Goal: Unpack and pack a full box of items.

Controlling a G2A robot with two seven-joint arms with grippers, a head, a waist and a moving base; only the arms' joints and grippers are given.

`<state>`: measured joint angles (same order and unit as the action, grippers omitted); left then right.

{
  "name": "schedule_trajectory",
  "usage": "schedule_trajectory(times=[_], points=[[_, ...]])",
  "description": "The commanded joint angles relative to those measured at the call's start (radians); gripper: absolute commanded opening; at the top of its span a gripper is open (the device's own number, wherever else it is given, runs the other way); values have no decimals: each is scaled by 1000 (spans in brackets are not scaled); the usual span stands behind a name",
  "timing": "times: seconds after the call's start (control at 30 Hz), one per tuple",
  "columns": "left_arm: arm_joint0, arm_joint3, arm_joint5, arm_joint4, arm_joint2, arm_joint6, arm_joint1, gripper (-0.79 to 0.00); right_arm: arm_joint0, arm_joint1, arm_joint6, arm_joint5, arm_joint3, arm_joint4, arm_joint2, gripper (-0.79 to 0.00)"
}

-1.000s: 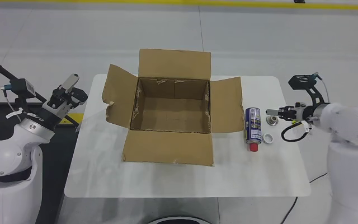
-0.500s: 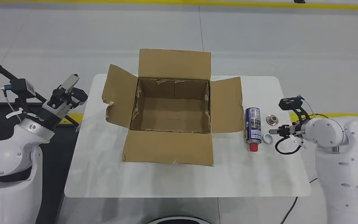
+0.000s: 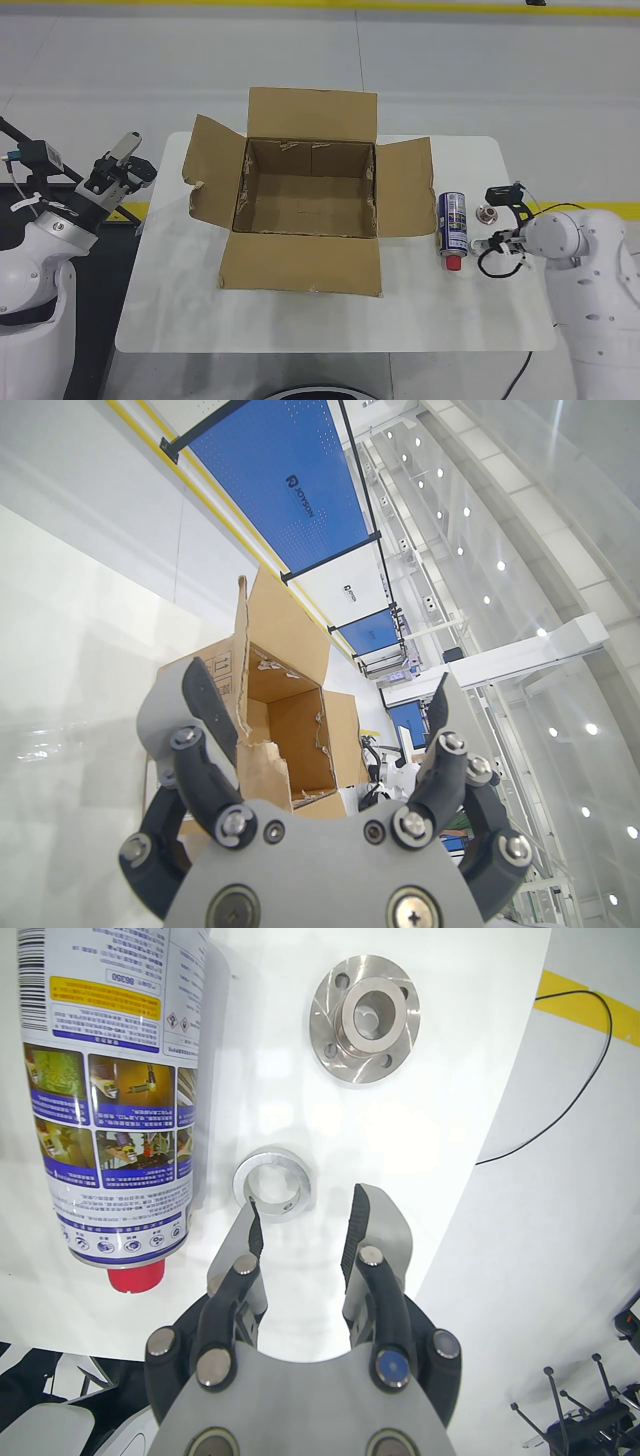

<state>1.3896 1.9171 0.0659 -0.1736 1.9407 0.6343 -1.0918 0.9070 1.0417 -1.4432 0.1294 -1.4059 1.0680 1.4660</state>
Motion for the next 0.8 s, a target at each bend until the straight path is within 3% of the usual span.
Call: schedule_trajectory(times=[0.0, 0.77], points=[[0, 0, 0, 0, 0, 0, 0, 0, -4, 0, 4, -9, 11, 1, -7, -419], [0, 0, 0, 0, 0, 0, 0, 0, -66, 6, 39, -39, 143, 18, -97, -533]])
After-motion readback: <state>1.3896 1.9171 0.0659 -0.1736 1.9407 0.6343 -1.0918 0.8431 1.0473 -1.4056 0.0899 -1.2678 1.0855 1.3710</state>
